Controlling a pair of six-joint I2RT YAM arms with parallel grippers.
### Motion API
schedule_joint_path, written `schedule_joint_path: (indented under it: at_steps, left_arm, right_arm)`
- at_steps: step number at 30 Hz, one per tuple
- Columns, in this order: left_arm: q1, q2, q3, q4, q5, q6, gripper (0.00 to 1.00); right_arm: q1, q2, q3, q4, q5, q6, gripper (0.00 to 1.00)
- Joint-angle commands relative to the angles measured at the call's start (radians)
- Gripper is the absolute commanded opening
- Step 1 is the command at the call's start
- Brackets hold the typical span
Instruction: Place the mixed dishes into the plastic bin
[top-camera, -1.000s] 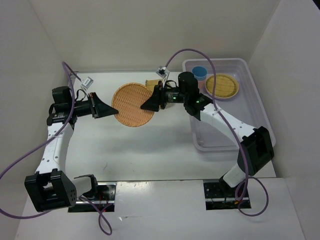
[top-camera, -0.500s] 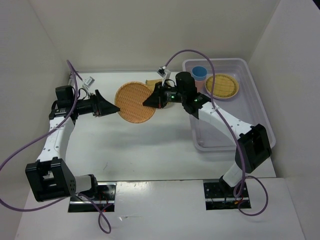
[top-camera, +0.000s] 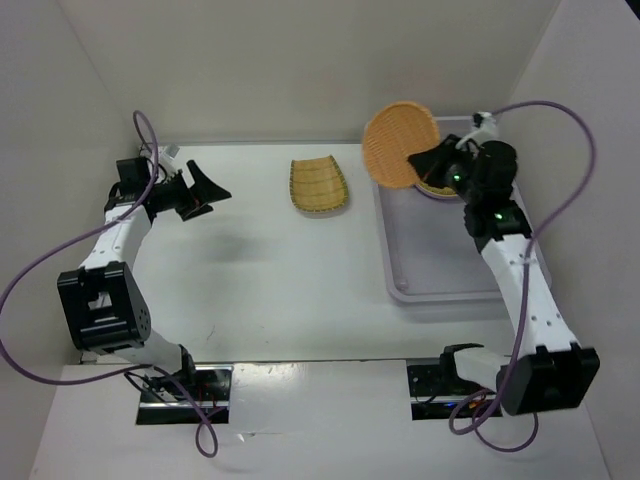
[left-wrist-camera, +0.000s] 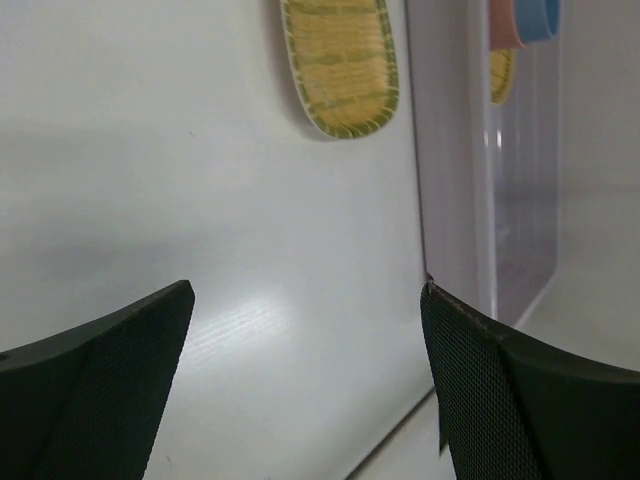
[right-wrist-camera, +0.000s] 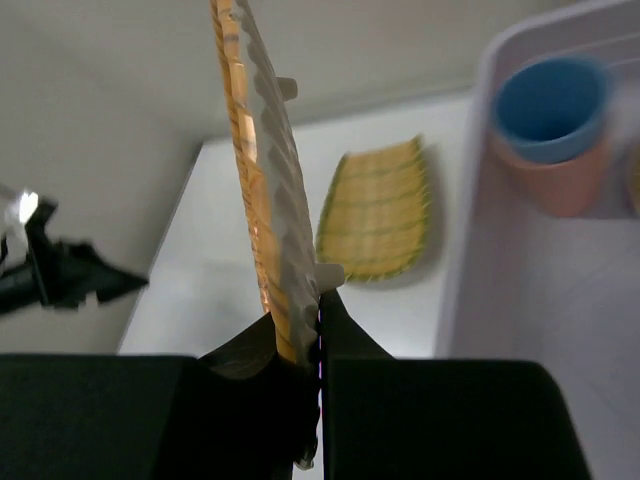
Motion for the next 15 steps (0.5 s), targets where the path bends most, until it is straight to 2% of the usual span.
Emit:
schedule_joint_path:
  at_steps: [1, 4, 7, 10, 15]
  left_arm:
    - [-0.048, 0.040, 0.077, 0.081, -0.195, -0.039, 1.00]
    - [-0.074, 0.089, 0.077, 0.156, -0.249, -0.102, 1.00]
    - [-0.103, 0.139, 0.088, 0.195, -0.267, -0.114, 1.00]
    - [-0.128, 0.187, 0.111, 0.216, -0.267, -0.125, 1.00]
    - [-0.163, 0.279, 0.181, 0.227, -0.267, -0.134, 1.00]
  right_arm:
    - [-0.110, -0.119, -0.038, -0.002, 0.211, 0.117, 0.00]
    - [-0.243, -0.130, -0.069, -0.031, 0.281, 0.225, 0.00]
    - [-0.371, -0.078, -0.104, 0.018, 0.296, 0.308, 0.00]
    - [-0.382, -0.014, -0.103, 0.076, 0.342, 0.317, 0.00]
    - [-0.391, 0.222, 0.004, 0.130, 0.362, 0.333, 0.00]
